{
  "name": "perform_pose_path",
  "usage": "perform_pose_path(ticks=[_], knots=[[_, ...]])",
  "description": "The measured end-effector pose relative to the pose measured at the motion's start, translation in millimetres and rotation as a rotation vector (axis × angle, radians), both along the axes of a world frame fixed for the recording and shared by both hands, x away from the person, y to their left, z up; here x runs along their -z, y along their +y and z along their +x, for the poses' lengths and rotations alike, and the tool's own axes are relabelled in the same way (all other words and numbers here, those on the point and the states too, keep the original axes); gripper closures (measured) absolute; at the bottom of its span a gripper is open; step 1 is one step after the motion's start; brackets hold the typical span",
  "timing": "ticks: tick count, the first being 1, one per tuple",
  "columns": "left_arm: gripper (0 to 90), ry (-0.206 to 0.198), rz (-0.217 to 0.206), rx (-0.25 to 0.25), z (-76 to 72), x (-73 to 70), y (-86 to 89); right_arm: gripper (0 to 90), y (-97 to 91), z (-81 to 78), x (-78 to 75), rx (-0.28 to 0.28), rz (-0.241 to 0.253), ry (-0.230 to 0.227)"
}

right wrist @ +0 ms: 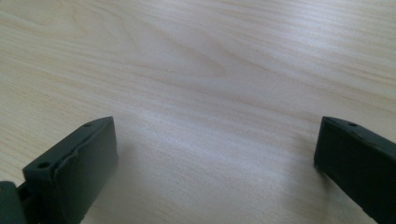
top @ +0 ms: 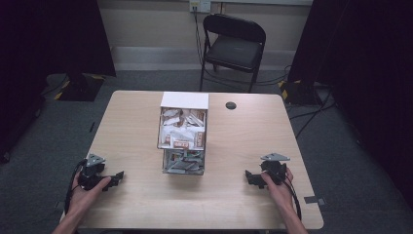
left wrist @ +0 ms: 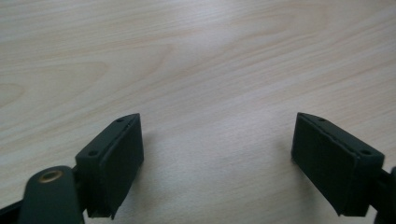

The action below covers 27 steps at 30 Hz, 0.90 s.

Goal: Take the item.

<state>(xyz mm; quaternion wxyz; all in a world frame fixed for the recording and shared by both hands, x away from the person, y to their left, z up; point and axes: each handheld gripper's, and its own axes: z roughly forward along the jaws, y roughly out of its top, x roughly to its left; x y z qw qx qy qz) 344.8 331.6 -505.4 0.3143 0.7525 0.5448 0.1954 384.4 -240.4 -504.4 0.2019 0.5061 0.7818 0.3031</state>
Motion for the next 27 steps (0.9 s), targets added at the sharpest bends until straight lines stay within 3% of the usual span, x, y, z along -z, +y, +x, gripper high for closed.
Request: perform_pose_path(ticks=[7, 8, 12, 16, 17, 24, 27], knots=[[21.7, 0.001, -0.043, 0.046, -3.0, -8.8, -5.3, 0.0, -0.1, 0.1, 0.0, -0.001, 0.000, 0.000], [21.7, 0.015, -0.052, 0.054, -3.5, -11.5, -5.7, 0.0, -0.1, 0.1, 0.0, -0.001, 0.000, 0.000], [23.6, 0.008, -0.041, 0.073, -4.8, -16.8, -7.9, 0.0, -0.1, 0.1, 0.0, -0.001, 0.000, 0.000], [24.2, 0.022, -0.081, 0.110, -5.2, -23.8, -11.7, 0.0, -0.2, 0.2, 0.0, -0.002, 0.000, 0.000], [25.2, 0.006, -0.067, 0.126, -6.3, -26.5, -14.2, 0.0, -0.2, 0.2, 0.0, -0.002, 0.000, 0.000], [29.2, -0.028, -0.078, 0.170, -9.9, -34.2, -20.8, 0.0, -0.2, 0.2, 0.0, -0.002, 0.000, 0.000], [30.5, -0.049, -0.107, 0.182, -12.1, -38.6, -23.5, 0.0, 0.0, 0.1, -0.1, 0.000, 0.001, 0.001]])
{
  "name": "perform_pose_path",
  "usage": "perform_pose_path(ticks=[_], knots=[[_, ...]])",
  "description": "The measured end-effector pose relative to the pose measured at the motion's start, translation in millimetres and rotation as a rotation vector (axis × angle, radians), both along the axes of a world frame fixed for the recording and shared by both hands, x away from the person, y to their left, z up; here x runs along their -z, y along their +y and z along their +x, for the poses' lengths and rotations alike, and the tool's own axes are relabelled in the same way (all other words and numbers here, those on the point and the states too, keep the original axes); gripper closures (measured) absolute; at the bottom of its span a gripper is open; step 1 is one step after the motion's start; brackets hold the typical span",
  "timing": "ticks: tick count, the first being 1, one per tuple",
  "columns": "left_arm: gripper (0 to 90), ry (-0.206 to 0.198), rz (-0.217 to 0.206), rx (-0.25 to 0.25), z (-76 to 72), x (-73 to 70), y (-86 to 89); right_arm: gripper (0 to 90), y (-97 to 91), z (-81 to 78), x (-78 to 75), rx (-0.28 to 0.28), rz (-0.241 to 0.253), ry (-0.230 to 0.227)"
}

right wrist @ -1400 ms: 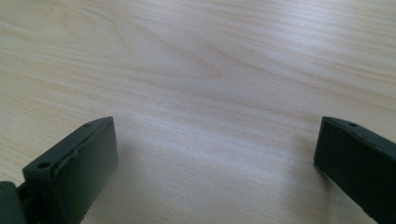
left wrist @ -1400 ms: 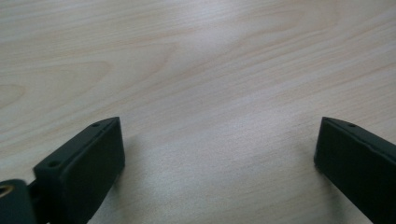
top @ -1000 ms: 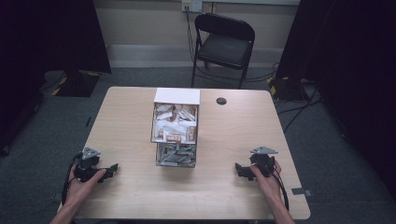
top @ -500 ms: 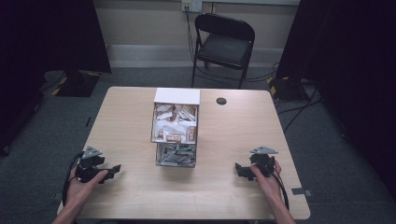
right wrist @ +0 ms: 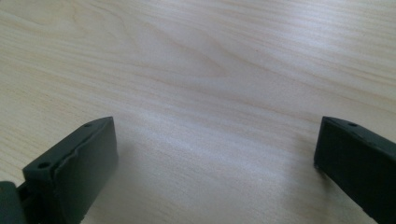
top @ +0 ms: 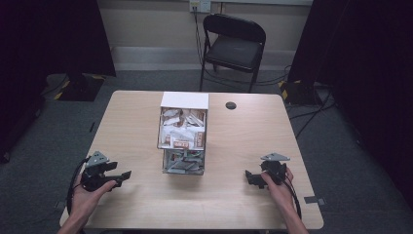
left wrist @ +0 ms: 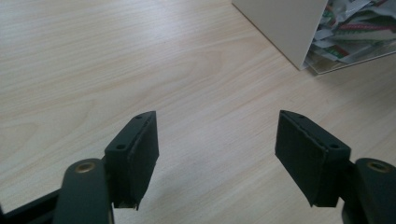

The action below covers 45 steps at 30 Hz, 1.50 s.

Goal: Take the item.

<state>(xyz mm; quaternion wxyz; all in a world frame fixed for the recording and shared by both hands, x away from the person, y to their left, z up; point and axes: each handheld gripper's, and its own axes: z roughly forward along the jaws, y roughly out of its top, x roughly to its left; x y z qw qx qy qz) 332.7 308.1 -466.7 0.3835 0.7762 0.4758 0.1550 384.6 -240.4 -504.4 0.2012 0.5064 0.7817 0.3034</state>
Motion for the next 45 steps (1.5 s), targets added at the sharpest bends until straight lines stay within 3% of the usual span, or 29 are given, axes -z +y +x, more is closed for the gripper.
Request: perform_pose_path(ticks=[2, 7, 15, 23, 31, 36, 38, 45], knots=[[31.1, -0.004, -0.032, 0.008, -0.5, -2.2, -0.8, 0.0, 0.0, 0.0, 0.0, 0.000, 0.000, 0.000], [34.6, -0.004, -0.041, 0.055, -2.0, -8.3, -7.3, 0.0, -0.1, 0.2, 0.0, -0.003, 0.000, 0.000], [37.2, -0.018, -0.100, 0.120, -6.7, -18.1, -20.4, 0.0, -0.2, 0.3, 0.0, -0.003, 0.000, -0.001], [40.5, -0.064, -0.139, 0.206, -13.0, -30.2, -42.6, 0.0, -0.2, 0.3, 0.0, -0.003, 0.000, 0.000], [42.8, -0.075, -0.131, 0.260, -13.9, -36.8, -60.4, 0.0, -0.2, 0.3, 0.0, -0.003, 0.000, 0.000], [45.3, -0.096, -0.152, 0.295, -15.8, -44.6, -71.5, 0.0, -0.2, 0.3, 0.0, -0.003, 0.000, 0.000], [46.4, -0.110, -0.156, 0.314, -15.9, -48.5, -80.4, 0.0, -0.1, 0.5, 0.1, -0.004, 0.000, 0.000], [47.9, -0.106, -0.159, 0.367, -12.3, -48.6, -105.6, 0.0, -0.1, 0.5, 0.1, -0.004, 0.000, 0.000]])
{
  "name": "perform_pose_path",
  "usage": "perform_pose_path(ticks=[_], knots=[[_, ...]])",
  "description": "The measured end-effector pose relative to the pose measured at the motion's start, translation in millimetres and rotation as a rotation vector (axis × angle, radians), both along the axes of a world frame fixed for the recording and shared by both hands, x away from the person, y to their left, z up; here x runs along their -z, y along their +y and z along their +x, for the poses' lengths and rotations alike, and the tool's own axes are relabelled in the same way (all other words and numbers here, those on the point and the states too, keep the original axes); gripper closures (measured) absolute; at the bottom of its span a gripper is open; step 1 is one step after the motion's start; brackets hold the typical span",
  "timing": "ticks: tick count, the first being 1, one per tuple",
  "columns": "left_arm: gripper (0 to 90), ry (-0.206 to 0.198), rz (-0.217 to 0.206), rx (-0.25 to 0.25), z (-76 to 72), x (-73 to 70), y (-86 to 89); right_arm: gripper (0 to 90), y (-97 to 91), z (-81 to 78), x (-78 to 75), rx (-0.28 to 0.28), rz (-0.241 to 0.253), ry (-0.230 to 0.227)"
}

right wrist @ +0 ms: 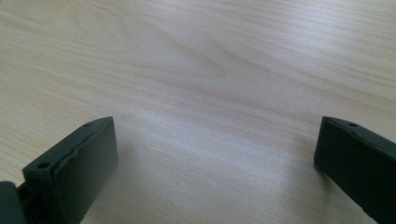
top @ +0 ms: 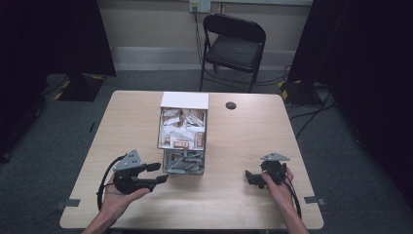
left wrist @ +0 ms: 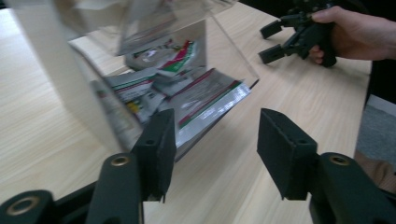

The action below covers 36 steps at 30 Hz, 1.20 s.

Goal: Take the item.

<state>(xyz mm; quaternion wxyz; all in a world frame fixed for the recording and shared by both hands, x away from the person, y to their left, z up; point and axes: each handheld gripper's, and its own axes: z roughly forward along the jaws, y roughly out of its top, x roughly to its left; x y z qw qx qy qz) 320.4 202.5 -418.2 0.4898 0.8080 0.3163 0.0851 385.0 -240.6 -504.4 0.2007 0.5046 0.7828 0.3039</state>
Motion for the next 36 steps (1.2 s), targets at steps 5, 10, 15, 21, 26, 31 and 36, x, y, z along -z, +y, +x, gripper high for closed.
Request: perform_pose_path(ticks=[5, 10, 15, 21, 26, 31, 36], knots=[[52.8, 0.003, -0.005, 0.042, 5.3, -1.3, -20.6, 0.0, 0.0, 0.0, 0.0, 0.000, 0.000, 0.000], [53.8, -0.003, -0.006, 0.049, 9.0, -1.0, -31.2, 0.0, -0.1, 0.2, 0.1, -0.002, -0.001, -0.002], [57.7, -0.005, -0.008, 0.045, 9.9, 2.8, -40.2, 0.0, -0.1, 0.3, 0.1, -0.002, -0.001, -0.002], [54.0, -0.014, 0.005, 0.034, 13.2, 5.1, -45.7, 0.0, -0.1, 0.3, 0.1, -0.002, -0.001, -0.002], [51.5, -0.025, 0.022, 0.021, 15.3, 9.8, -51.1, 0.0, -0.1, 0.3, 0.1, -0.002, -0.001, -0.002], [56.8, -0.052, 0.067, -0.002, 15.9, 14.0, -54.0, 0.0, -0.1, 0.3, 0.1, -0.002, -0.001, -0.002], [67.8, -0.057, 0.054, 0.000, 16.4, 14.2, -53.7, 0.0, -0.1, 0.3, 0.1, -0.002, -0.001, -0.002]])
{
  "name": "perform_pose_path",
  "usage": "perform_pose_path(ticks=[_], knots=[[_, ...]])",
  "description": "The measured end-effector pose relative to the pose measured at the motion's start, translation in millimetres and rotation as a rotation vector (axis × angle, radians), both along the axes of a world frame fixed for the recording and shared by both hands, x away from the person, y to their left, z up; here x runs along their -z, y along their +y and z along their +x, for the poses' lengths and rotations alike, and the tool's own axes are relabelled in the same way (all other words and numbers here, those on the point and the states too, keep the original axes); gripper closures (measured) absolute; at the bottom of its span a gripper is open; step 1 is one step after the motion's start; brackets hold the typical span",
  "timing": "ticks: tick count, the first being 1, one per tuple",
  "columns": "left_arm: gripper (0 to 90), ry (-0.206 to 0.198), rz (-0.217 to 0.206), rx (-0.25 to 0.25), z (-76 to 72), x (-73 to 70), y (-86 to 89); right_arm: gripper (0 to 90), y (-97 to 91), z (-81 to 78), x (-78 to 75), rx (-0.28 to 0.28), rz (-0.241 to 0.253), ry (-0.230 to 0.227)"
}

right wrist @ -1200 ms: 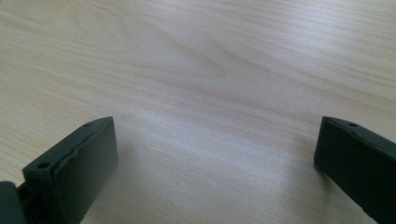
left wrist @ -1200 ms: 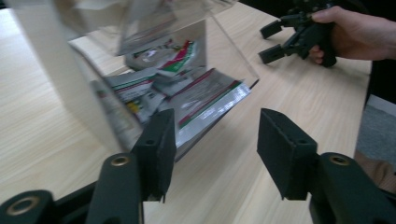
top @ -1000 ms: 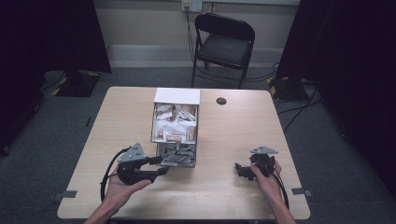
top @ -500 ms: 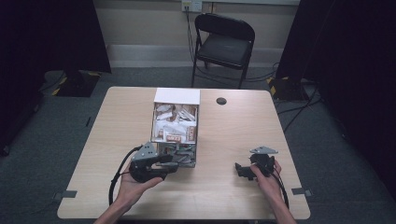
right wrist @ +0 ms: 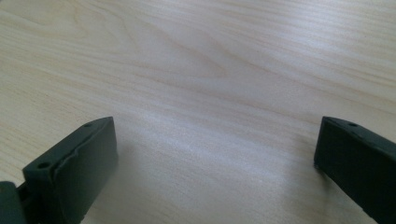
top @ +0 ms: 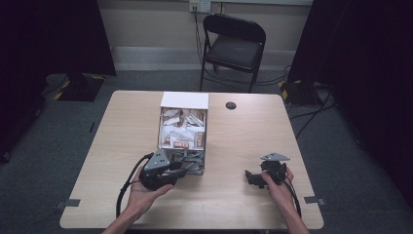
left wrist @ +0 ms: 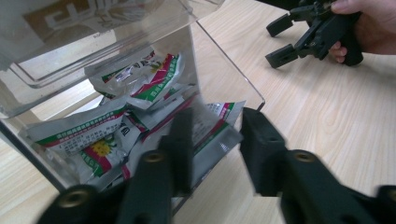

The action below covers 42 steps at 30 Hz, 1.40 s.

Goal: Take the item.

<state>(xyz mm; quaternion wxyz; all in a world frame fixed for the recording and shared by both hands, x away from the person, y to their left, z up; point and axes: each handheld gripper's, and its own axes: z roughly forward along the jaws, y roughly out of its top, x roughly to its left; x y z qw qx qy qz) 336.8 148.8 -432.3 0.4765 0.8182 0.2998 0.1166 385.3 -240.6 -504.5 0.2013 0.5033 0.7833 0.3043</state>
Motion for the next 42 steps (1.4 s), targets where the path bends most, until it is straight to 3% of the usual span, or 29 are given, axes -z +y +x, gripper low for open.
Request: perform_pose_path(ticks=[8, 14, 23, 29, 32, 34, 35, 36, 37, 38, 42], knots=[[89.1, -0.008, -0.019, -0.002, 0.2, 0.5, 1.7, 0.0, 0.0, 0.0, 0.0, 0.000, 0.000, 0.000], [90.0, -0.007, -0.042, -0.008, 0.0, 0.0, 4.1, 0.0, 0.0, 0.0, 0.0, 0.000, 0.000, 0.000], [90.0, 0.008, -0.118, -0.009, -1.1, -4.1, 9.5, 0.0, 0.0, 0.0, 0.0, 0.000, 0.000, 0.000], [90.0, 0.005, -0.110, 0.001, -3.0, -4.9, 10.7, 0.0, 0.0, 0.0, 0.0, 0.000, 0.000, 0.000], [90.0, 0.005, -0.125, -0.002, -4.1, -5.1, 12.4, 0.0, 0.0, 0.0, 0.0, 0.000, 0.000, 0.000], [89.6, 0.000, -0.117, -0.006, -5.3, -5.5, 14.9, 0.0, 0.0, 0.0, 0.0, 0.000, 0.000, 0.000], [78.4, 0.008, -0.113, -0.017, -6.4, -5.2, 16.1, 0.0, 0.0, 0.0, 0.0, 0.000, 0.000, 0.000], [74.3, -0.001, -0.097, -0.011, -8.3, -4.6, 16.5, 0.0, 0.0, 0.0, 0.0, 0.000, 0.000, 0.000], [68.1, -0.062, -0.021, -0.033, -12.8, -4.6, 14.9, 0.0, 0.1, -0.1, -0.1, 0.001, 0.001, 0.002], [65.8, -0.062, -0.021, -0.033, -12.8, -4.6, 14.9, 0.0, 0.0, 0.0, 0.0, 0.000, 0.000, 0.000], [63.8, -0.113, 0.061, -0.021, -14.7, -4.5, 9.3, 0.0, 0.0, 0.0, 0.0, 0.000, 0.000, 0.000]])
